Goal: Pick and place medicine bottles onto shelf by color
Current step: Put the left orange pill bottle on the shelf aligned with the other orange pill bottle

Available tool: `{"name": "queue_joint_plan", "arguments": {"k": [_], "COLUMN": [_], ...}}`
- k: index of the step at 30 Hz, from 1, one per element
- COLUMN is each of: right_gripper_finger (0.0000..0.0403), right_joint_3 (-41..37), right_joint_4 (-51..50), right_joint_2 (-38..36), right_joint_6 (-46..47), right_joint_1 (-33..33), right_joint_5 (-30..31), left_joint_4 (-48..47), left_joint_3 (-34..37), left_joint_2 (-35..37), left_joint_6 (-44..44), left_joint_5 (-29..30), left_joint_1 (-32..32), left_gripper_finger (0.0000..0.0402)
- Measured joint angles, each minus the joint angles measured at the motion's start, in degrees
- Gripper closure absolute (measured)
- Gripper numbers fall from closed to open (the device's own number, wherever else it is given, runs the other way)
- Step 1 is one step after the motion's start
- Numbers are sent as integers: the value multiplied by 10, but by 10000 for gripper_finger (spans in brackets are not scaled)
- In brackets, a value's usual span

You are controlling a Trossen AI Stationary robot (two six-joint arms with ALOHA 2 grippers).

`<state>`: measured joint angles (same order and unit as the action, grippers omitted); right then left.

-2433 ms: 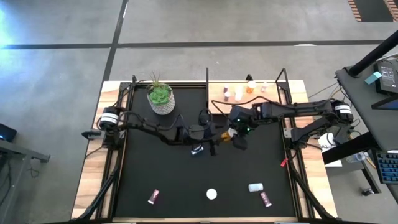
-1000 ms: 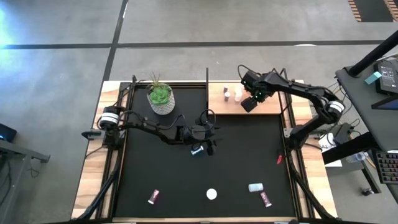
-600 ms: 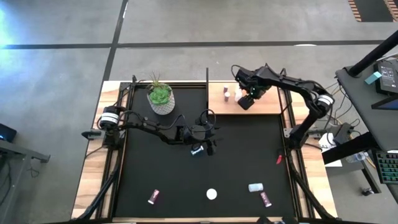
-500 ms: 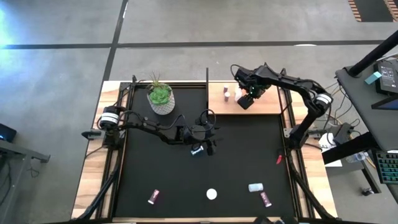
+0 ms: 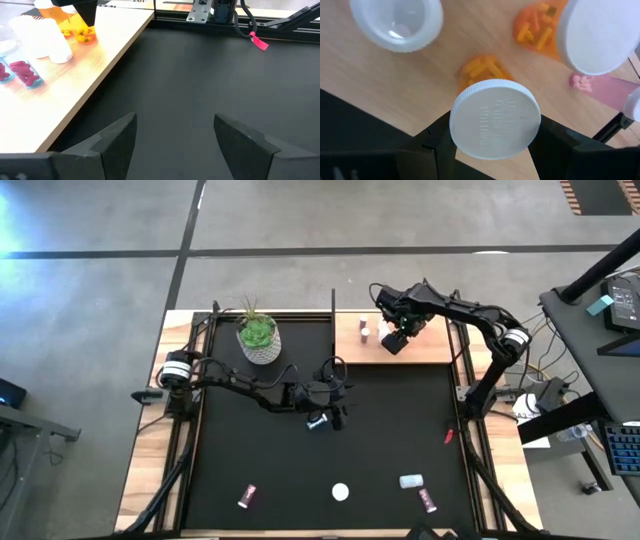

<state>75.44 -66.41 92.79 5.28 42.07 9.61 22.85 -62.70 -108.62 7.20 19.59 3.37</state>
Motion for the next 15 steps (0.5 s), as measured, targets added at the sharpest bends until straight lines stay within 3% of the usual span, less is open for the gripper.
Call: {"name": "queue_joint_plan", "arguments": {"k": [15], "right_gripper_finger": [209], "right_joint_3": [-1], "right_joint_4": [20], "right_joint_2": [3], "right_joint_6": [-2], "right_joint_1": [7], "right_joint_5": [11], "left_joint_4": [0], "left_joint_3": [0], "left_joint_2": [0], "left_joint_6": [0], "left_joint_5": [0], "left_joint_1": [0], "left_gripper_finger": [152]}}
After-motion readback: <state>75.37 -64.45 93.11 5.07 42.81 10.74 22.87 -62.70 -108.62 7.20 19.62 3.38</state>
